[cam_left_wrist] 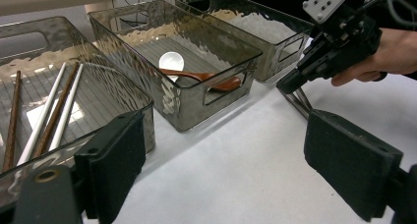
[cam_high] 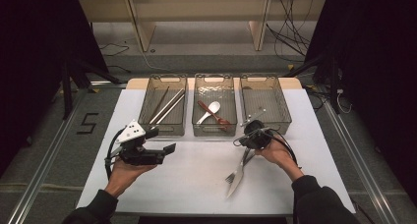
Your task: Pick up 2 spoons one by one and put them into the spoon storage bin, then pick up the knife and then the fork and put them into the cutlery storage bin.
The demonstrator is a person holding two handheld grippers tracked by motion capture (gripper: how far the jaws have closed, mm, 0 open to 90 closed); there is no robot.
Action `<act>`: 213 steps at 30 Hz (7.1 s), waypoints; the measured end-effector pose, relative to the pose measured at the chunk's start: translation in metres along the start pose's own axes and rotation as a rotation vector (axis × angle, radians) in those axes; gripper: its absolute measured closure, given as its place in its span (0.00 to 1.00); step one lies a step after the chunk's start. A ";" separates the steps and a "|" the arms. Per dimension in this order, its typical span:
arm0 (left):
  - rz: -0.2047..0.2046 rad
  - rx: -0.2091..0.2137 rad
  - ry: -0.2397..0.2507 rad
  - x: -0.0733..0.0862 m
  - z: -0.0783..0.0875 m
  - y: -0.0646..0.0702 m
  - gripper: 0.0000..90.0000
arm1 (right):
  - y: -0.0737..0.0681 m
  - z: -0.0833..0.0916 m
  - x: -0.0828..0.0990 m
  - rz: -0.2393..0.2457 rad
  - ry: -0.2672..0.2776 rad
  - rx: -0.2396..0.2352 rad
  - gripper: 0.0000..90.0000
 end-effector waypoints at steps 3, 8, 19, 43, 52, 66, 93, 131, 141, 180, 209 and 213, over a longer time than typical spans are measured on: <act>-0.001 0.000 0.001 0.000 0.000 0.000 0.17 | 0.005 -0.006 0.005 -0.006 -0.023 0.010 1.00; -0.001 0.002 -0.001 0.000 0.000 0.000 0.17 | 0.014 -0.011 0.011 -0.027 -0.036 0.022 1.00; 0.000 0.003 0.003 0.000 0.001 0.001 0.17 | 0.015 -0.010 0.011 -0.002 -0.093 0.060 1.00; -0.007 -0.004 -0.005 0.001 0.001 0.001 0.17 | 0.002 0.034 0.057 -0.056 -0.243 0.012 1.00; -0.007 -0.003 -0.002 0.001 0.002 0.001 0.17 | -0.015 0.054 0.079 -0.060 -0.271 -0.015 1.00; -0.013 -0.001 -0.002 0.000 0.002 0.002 0.17 | -0.024 0.074 0.076 -0.016 -0.182 -0.012 0.87; -0.014 0.003 -0.002 0.000 0.001 0.002 0.17 | -0.053 0.078 0.098 0.147 -0.335 -0.108 0.55; -0.016 0.002 -0.006 0.001 0.001 0.002 0.17 | -0.067 0.069 0.093 0.365 -0.441 -0.129 0.89; -0.016 0.000 -0.005 0.001 0.002 0.002 0.17 | -0.069 0.073 0.091 0.367 -0.401 -0.167 0.89; -0.004 -0.009 0.008 0.000 0.002 0.000 0.17 | 0.012 0.097 0.014 -0.216 0.169 -0.205 0.90; -0.004 -0.011 0.012 -0.001 0.003 -0.001 0.17 | 0.094 0.095 -0.052 -0.333 0.219 0.043 0.89; -0.002 -0.010 0.013 -0.001 0.002 -0.001 0.17 | 0.101 0.089 -0.057 -0.351 0.205 0.060 0.89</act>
Point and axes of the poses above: each handheld gripper's, and its own axes: z roughly backward along the jaws, x roughly out of its underside, y roughly to its right, the point moved 8 cm from there along -z, roughly forward along the jaws, and after that the axes turned 10 degrees about y, right-handed, at the moved point
